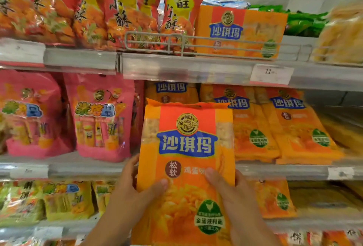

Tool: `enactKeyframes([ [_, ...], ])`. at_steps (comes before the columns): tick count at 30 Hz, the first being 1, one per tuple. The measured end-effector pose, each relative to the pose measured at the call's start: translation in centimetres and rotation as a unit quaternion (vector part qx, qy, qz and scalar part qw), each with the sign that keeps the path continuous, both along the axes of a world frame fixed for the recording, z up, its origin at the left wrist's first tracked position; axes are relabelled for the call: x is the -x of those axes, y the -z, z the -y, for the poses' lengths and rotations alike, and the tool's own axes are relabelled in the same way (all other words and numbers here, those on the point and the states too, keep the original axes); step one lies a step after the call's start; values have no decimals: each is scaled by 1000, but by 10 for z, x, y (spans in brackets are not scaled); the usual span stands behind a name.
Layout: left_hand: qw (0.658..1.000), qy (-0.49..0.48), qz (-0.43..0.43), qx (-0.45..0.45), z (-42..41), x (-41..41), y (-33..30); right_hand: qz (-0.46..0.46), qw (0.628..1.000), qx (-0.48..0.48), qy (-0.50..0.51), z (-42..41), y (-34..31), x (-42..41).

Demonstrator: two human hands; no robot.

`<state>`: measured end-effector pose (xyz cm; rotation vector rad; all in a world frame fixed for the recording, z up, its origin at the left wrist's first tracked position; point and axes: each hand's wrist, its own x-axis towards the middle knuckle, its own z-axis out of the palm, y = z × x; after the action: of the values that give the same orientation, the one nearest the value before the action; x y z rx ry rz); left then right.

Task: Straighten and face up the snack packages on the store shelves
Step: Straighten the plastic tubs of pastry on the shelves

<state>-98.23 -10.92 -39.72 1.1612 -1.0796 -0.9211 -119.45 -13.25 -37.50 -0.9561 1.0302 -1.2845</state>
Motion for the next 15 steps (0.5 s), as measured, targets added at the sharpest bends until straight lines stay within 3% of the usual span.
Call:
enactKeyframes([
  [9,997,-48,48,37,55,-1,-60,-56,994,86,-48,71,-42,-4],
  [15,991,-18,131,23,83,-7,-93,-22,996,78,-46,117,-70,-15],
])
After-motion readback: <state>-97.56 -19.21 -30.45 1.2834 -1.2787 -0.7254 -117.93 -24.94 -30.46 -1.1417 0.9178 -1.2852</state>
